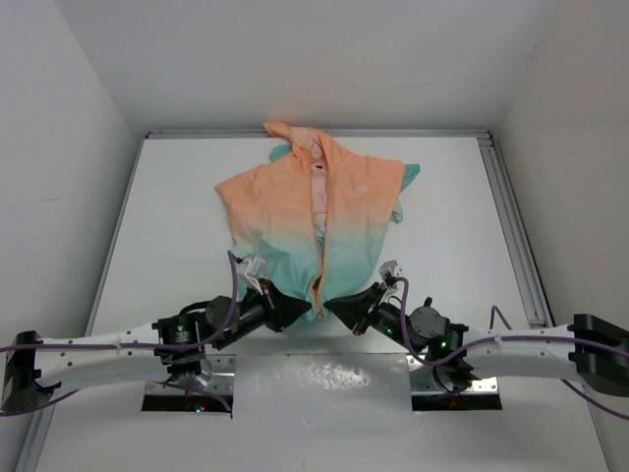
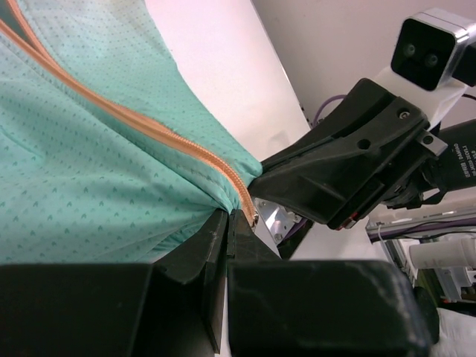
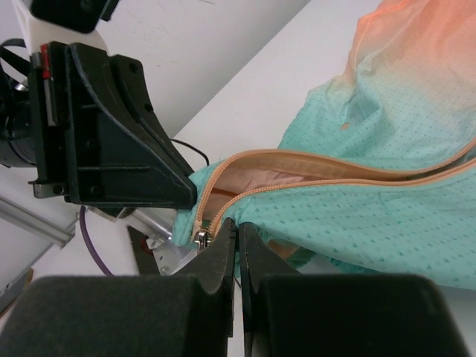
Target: Zip up the jacket
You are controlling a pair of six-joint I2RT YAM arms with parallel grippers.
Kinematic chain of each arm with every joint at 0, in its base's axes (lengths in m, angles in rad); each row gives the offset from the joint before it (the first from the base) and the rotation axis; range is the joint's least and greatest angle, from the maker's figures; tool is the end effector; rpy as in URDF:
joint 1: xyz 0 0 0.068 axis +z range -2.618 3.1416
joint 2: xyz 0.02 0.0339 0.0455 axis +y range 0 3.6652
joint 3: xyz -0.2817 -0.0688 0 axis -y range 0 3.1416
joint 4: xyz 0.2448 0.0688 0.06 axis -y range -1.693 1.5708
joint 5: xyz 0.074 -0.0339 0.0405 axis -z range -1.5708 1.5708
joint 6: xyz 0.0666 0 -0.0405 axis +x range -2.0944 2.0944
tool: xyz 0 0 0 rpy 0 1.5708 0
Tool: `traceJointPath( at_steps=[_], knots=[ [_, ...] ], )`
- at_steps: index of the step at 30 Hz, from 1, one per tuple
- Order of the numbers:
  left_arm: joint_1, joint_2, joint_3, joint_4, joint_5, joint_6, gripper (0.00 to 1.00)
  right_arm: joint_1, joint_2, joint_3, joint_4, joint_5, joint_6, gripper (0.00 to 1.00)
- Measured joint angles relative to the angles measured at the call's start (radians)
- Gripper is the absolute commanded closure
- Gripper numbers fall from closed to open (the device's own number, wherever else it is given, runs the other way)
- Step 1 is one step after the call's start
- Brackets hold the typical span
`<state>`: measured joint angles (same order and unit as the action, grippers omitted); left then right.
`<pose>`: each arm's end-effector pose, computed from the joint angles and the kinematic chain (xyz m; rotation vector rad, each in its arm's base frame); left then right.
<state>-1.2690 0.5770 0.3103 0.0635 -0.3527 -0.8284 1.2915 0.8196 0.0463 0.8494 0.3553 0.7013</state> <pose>0.0724 -0.1551 0.2330 0.1464 1.9202 -1.1769 0.0721 0.1675 0.2017 -0.1711 1.6441 1.3119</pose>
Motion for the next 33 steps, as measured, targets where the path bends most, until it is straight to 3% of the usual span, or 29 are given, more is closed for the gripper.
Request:
traceJointPath(
  at_steps=[17,33],
  knots=[
    [0.000,0.056,0.012,-0.098,-0.049,-0.054,1.00,0.000,-0.015,0.000,-0.040,0.003,0.009,1.00],
    [0.000,0.023,0.011,-0.061,-0.044,-0.054,1.00,0.000,-0.015,0.000,-0.069,0.003,0.034,1.00]
  ],
)
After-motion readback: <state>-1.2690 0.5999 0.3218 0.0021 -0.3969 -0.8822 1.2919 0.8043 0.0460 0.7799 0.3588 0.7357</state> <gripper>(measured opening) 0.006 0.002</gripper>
